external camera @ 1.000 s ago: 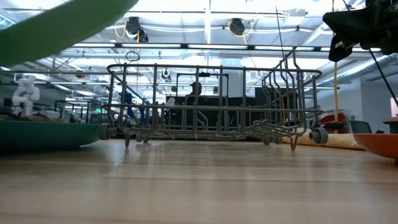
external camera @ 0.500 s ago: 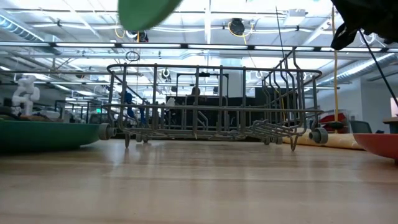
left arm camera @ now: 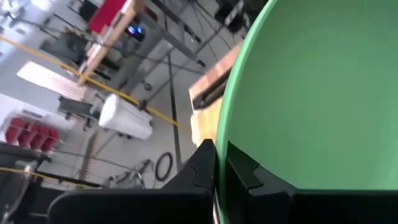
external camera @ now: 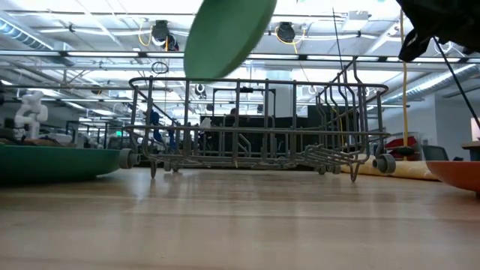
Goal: Sort dishes
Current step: Put the light green plate in the dishwasher rack
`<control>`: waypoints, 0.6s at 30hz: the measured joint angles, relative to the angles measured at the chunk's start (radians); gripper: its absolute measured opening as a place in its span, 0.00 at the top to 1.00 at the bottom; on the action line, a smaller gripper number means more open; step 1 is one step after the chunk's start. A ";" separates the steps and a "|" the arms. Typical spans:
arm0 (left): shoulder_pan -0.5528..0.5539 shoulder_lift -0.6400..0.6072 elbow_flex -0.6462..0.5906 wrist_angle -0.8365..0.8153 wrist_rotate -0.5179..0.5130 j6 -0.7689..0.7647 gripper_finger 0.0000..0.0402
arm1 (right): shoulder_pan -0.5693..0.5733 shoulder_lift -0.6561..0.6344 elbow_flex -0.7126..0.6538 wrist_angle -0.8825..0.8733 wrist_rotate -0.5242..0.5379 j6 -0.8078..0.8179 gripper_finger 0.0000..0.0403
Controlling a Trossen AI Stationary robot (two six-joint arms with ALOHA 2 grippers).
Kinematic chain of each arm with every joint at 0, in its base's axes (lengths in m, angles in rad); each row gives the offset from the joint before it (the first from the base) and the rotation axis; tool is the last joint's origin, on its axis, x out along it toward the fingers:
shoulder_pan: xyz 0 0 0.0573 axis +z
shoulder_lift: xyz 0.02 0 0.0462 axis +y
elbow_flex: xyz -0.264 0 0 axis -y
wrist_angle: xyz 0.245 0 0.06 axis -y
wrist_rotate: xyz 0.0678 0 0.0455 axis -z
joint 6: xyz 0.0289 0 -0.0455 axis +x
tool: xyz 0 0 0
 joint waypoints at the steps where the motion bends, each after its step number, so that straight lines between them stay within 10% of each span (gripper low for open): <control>1: 0.022 0.011 0.000 0.000 0.034 0.000 0.97 | 0.000 0.000 0.000 -0.004 -0.002 0.008 1.00; 18: 0.222 0.082 -0.001 0.079 0.458 0.007 0.97 | 0.000 0.073 0.065 -0.038 0.000 0.014 1.00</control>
